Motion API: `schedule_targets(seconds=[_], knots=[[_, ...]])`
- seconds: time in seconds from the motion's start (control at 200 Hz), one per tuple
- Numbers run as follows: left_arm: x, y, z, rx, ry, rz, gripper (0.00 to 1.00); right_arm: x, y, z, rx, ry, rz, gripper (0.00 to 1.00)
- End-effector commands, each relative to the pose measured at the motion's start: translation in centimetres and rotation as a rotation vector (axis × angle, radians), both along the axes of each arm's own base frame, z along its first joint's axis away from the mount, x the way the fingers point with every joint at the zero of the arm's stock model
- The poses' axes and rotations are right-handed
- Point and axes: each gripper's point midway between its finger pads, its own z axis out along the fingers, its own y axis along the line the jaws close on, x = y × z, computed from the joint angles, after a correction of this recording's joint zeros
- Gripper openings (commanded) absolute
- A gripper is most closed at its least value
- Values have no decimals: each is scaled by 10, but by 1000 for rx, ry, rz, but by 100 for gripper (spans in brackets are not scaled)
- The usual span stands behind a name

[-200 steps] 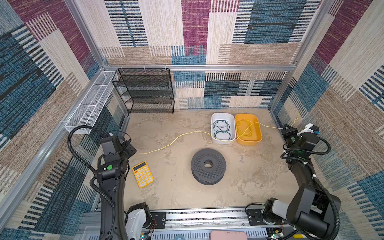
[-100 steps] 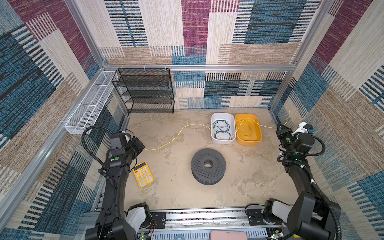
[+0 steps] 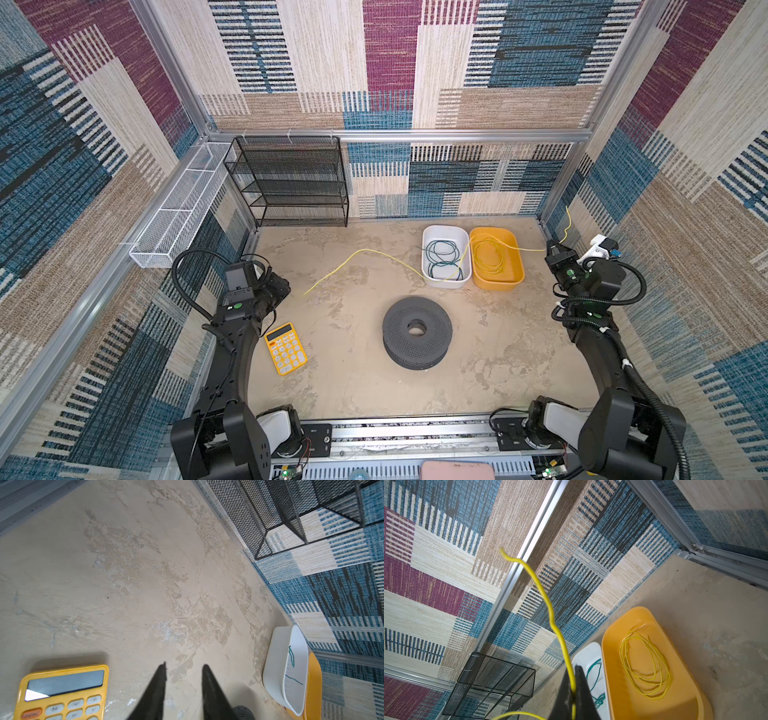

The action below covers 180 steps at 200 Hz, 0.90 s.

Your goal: Wrap the cables

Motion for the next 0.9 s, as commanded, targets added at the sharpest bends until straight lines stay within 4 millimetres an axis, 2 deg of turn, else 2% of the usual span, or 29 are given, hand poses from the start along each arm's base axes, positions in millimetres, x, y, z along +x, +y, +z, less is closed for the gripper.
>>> schedule_targets(seconds=[0.0, 0.105, 0.356, 0.461, 0.616, 0.746, 0.801, 0.896], knots=[[5, -10, 22, 11, -40, -87, 63, 1, -2, 12, -19, -29, -28, 0], [3, -19, 41, 12, -79, -149, 71, 6, 1, 20, -6, -43, -21, 0], [-10, -38, 81, 28, -142, -228, 72, 15, 24, 26, -30, -49, 35, 0], [-14, -64, 105, 41, -184, -304, 71, 15, 30, 29, -29, -56, 56, 0], [-19, -130, 145, 130, -236, -508, 71, 12, 46, 34, -30, -67, 101, 0], [-25, -204, 181, 170, -306, -719, 75, 7, 66, 38, -37, -74, 140, 0], [-30, -239, 189, 199, -323, -822, 76, 4, 72, 39, -40, -77, 151, 0], [-34, -289, 197, 257, -342, -934, 78, 0, 83, 44, -48, -86, 171, 0]])
